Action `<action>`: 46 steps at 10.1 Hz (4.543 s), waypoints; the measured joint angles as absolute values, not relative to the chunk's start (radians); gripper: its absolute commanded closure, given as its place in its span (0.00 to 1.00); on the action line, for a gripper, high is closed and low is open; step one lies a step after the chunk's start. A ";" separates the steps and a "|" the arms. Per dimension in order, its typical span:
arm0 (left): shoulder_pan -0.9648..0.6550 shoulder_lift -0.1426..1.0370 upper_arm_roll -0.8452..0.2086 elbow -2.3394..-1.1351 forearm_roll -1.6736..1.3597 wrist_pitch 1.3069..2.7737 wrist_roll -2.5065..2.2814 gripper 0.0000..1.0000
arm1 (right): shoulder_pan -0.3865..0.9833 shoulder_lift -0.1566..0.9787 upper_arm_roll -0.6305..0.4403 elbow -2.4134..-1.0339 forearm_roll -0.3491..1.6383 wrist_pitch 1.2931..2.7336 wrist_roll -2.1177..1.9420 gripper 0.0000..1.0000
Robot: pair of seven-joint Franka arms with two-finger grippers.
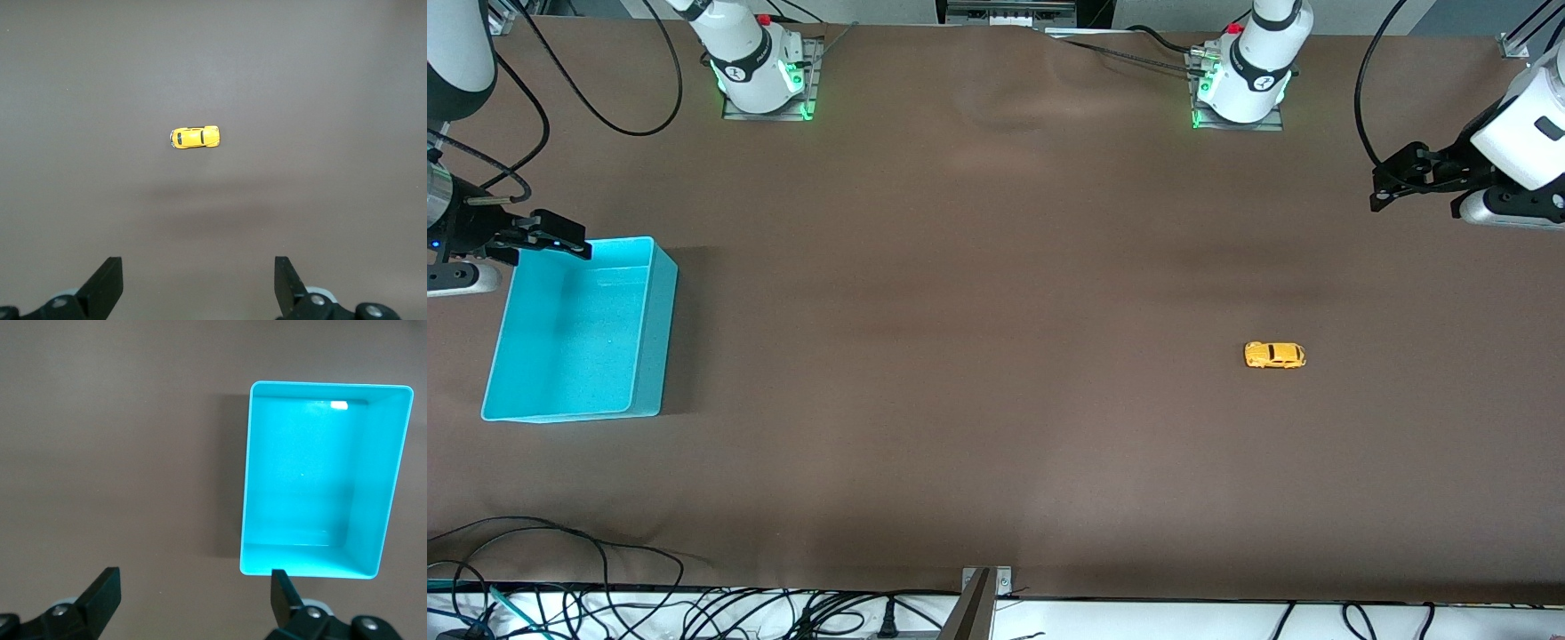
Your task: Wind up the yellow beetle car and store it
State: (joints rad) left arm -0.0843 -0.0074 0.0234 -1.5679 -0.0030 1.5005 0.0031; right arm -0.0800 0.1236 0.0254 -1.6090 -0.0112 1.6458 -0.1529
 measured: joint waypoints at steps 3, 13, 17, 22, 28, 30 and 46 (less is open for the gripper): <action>-0.083 -0.007 0.026 -1.574 -0.003 1.499 0.003 0.00 | -0.080 0.124 0.025 -1.608 -0.001 1.646 -0.153 0.00; -0.083 0.001 0.029 -1.574 -0.003 1.499 0.003 0.00 | -0.087 0.124 0.022 -1.607 0.001 1.647 -0.153 0.00; -0.083 0.011 0.029 -1.575 -0.003 1.499 0.003 0.00 | -0.087 0.124 0.022 -1.607 0.001 1.647 -0.153 0.00; -0.084 0.056 0.032 -1.574 -0.003 1.505 0.005 0.00 | -0.087 0.131 0.022 -1.607 0.001 1.647 -0.153 0.00; -0.091 0.157 0.029 -1.564 -0.003 1.557 0.275 0.00 | -0.076 0.167 0.026 -1.606 0.002 1.650 -0.153 0.00; -0.082 0.220 0.033 -1.570 -0.003 1.618 0.457 0.00 | -0.076 0.187 0.026 -1.606 0.002 1.659 -0.153 0.00; -0.032 0.457 0.039 -2.029 -0.002 2.433 1.450 0.00 | -0.031 0.197 0.028 -1.605 0.002 1.672 -0.153 0.00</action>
